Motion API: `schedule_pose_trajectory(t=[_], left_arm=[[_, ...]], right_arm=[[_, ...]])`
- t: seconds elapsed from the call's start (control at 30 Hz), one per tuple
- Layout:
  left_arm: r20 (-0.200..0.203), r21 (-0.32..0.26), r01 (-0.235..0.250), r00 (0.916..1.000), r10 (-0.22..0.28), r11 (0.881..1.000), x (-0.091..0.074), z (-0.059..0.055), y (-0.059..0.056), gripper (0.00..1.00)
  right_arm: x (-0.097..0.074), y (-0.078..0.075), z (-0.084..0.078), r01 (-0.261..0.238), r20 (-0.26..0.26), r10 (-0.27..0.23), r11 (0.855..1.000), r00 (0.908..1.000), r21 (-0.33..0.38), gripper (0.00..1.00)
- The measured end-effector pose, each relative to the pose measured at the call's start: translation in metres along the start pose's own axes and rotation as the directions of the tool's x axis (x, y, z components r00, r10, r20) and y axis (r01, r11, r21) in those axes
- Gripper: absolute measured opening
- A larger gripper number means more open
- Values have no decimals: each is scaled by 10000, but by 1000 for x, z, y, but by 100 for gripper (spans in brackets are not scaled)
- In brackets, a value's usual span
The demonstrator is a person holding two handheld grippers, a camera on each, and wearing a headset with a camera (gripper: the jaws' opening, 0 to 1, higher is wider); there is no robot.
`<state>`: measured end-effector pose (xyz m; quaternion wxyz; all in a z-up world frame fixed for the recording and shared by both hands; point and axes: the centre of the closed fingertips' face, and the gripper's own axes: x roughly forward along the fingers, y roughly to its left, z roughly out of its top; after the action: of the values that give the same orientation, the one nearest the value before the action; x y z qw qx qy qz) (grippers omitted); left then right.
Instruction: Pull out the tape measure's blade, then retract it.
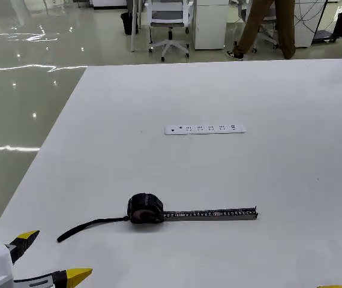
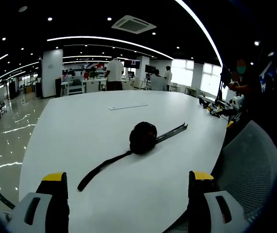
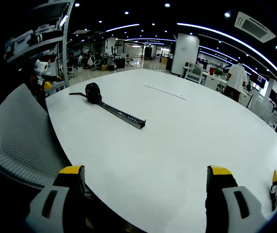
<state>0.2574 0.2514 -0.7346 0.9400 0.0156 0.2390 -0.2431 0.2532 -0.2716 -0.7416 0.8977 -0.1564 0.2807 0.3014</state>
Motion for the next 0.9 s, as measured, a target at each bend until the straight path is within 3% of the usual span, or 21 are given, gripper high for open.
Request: schedule_pose_trajectory(t=[0.53,0.9], left_arm=[[-48,157,211,9998,-210,9997,5,4,-4,100],[-166,187,187,9997,-184,9997,3,-1,-4,100]], right_arm=[[-3,0,0,22,52,-22,10000,10000,51,100],[-1,3,1,-99,9,99,9999,10000,13,100]])
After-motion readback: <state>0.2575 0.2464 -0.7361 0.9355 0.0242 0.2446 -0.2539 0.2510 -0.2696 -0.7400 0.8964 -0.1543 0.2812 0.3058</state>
